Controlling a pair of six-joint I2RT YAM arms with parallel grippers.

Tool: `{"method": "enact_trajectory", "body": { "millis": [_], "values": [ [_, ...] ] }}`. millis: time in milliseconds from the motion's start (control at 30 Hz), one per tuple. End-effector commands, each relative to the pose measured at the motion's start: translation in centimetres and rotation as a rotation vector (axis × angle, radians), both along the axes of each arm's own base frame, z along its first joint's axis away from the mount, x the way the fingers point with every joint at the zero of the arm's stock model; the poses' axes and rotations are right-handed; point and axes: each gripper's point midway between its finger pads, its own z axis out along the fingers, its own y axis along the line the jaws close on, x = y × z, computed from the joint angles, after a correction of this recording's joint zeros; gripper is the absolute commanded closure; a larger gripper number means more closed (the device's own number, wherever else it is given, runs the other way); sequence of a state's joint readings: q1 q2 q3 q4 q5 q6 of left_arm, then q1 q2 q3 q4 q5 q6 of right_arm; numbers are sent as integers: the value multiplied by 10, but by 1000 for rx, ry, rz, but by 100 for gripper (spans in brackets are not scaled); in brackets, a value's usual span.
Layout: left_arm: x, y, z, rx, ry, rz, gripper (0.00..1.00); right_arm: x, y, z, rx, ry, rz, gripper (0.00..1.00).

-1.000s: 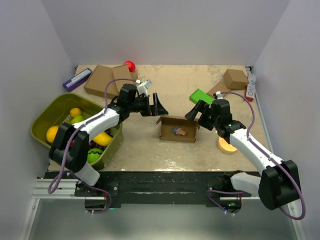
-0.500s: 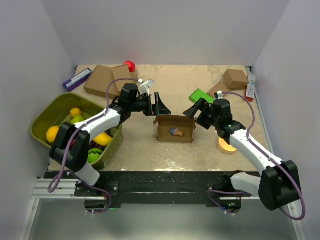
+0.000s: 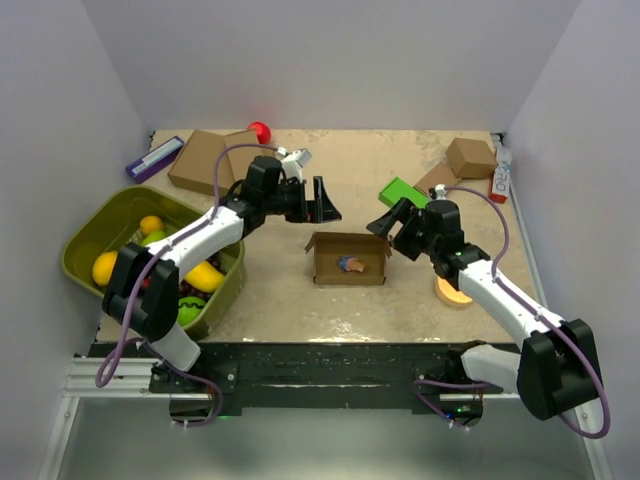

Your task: Fold the paper box

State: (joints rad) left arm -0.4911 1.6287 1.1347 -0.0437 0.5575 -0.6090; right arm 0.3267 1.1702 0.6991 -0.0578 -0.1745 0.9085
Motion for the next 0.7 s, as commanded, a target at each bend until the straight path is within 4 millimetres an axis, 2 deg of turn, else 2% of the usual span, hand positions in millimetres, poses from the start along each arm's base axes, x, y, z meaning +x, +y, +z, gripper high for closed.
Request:
{"method": "enact_trajectory", "body": {
  "millis": [0,100,133,233,333,567,667],
  "values": [
    [23,34,11,202,-133,110,0,0,-4,-1,11,-17,-27,12],
    [19,47,3,247,-121,149,0,0,-4,-4,13,-13,-29,12],
    [12,49,-6,254,-99,143,0,0,-3,-4,14,-14,-28,12],
    [-3,49,-20,232,-48,128,1,0,-4,-4,10,-15,-31,12],
    [-18,42,-24,152,-7,105,1,0,-5,-4,7,-15,-34,12],
    [-37,26,-14,-5,62,71,1,0,-5,-3,17,-19,-43,13],
    [-38,16,-1,-69,41,47,0,-3,-6,-9,17,-4,-44,13]
  ]
}}
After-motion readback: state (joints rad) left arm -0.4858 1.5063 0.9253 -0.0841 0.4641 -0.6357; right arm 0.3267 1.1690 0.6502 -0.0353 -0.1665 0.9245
